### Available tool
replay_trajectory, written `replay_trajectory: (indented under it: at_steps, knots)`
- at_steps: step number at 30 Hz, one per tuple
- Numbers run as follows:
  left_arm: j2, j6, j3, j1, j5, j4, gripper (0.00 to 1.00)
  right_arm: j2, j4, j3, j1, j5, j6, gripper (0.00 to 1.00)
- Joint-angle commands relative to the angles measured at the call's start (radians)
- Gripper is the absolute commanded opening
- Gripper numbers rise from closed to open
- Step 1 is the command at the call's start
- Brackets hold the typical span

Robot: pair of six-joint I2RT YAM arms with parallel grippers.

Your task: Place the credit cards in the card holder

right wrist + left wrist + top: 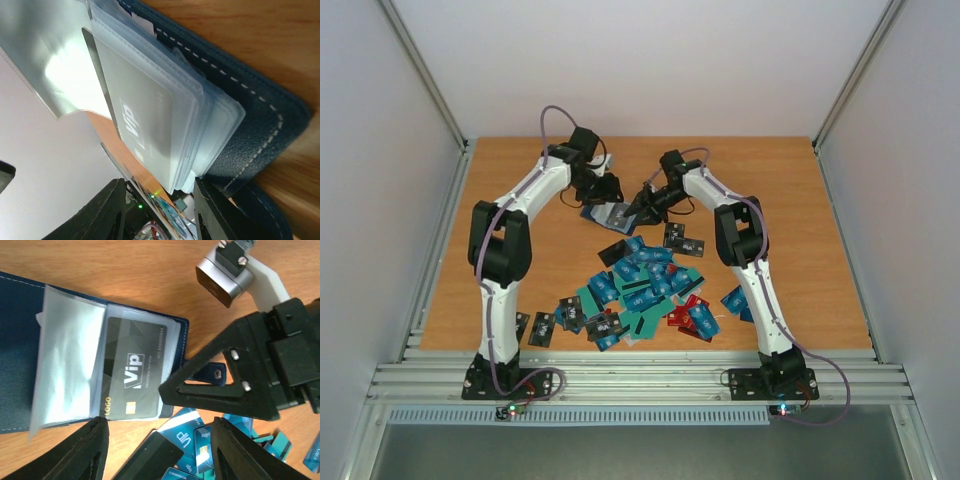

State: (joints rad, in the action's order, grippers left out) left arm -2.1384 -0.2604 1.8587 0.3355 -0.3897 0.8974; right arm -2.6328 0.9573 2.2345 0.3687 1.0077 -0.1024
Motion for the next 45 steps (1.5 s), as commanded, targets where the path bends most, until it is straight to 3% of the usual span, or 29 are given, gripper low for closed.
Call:
replay_trajectory:
  at_steps: [1, 10, 16, 19, 23, 27, 32, 39, 42, 45]
  knots:
    - [0.003, 0.043, -0.045, -0.027, 0.001, -0.057, 0.58, 0.069, -0.078, -0.039, 0.012, 0.025, -0.123, 0.39]
    - [-0.085, 0.119, 0.022, -0.061, 0.092, -0.039, 0.53, 0.139, -0.038, -0.056, 0.01, -0.036, -0.117, 0.39]
    - [-0.109, 0.165, 0.009, -0.062, 0.104, -0.068, 0.47, 0.202, -0.073, -0.187, 0.0, -0.069, -0.094, 0.38]
    - [-0.104, 0.167, -0.025, -0.062, 0.125, -0.108, 0.36, 0.246, -0.076, -0.229, -0.005, -0.079, -0.066, 0.38]
    - [-0.107, 0.153, -0.041, -0.061, 0.134, -0.127, 0.13, 0.288, -0.052, -0.249, -0.008, -0.093, -0.04, 0.38]
    - [-0.066, 0.102, -0.08, -0.061, 0.121, -0.116, 0.02, 0.314, -0.077, -0.273, -0.01, -0.097, -0.044, 0.38]
    - [0.009, -0.007, -0.173, -0.06, 0.113, -0.092, 0.03, 0.322, -0.168, -0.298, -0.011, -0.07, -0.098, 0.39]
    - [0.124, -0.151, -0.322, -0.058, 0.071, -0.111, 0.15, 0.294, -0.21, -0.301, -0.01, -0.058, -0.128, 0.39]
    - [0.181, -0.16, -0.309, -0.058, 0.094, -0.098, 0.28, 0.282, -0.208, -0.281, -0.009, -0.049, -0.12, 0.4]
    - [0.209, -0.124, -0.243, -0.058, 0.121, -0.067, 0.3, 0.256, -0.198, -0.252, -0.003, -0.043, -0.114, 0.41]
